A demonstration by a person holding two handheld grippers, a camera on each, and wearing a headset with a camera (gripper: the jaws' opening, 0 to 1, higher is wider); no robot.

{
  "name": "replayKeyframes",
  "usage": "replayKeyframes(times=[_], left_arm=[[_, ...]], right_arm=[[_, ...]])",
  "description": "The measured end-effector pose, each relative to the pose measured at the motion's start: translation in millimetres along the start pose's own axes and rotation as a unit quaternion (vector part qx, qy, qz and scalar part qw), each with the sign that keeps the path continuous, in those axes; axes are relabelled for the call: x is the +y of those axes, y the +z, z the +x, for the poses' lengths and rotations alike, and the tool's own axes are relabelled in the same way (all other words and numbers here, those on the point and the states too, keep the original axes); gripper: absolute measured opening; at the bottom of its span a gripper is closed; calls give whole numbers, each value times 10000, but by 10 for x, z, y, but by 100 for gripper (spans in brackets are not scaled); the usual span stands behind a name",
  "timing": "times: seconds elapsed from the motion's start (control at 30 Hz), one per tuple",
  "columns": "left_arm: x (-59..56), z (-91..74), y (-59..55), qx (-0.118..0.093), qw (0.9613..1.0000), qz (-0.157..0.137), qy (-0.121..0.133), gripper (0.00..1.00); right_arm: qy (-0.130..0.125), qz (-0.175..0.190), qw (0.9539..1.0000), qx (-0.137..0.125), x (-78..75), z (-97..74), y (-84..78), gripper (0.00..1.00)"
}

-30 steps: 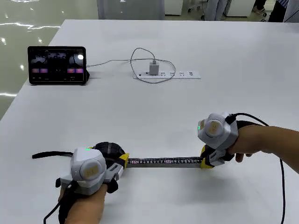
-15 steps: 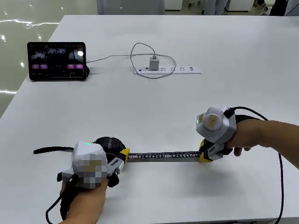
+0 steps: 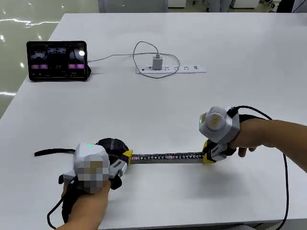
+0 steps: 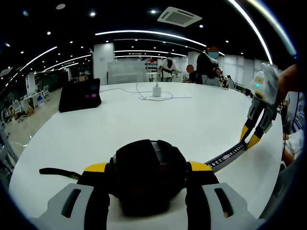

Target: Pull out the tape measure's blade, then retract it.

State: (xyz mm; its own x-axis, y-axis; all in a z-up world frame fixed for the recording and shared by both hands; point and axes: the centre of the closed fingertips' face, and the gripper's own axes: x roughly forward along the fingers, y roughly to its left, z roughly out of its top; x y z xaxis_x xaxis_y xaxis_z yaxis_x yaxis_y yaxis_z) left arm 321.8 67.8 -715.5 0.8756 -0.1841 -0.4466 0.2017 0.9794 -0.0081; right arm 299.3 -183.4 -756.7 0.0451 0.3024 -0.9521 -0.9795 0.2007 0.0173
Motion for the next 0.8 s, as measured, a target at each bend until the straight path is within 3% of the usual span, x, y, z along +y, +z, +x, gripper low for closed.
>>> replayKeyframes(times=[0.8], left_arm=[[0, 2, -7, 1, 10000, 35, -4, 60]], right_arm=[[5, 10, 10000, 3, 6, 26, 73, 11]])
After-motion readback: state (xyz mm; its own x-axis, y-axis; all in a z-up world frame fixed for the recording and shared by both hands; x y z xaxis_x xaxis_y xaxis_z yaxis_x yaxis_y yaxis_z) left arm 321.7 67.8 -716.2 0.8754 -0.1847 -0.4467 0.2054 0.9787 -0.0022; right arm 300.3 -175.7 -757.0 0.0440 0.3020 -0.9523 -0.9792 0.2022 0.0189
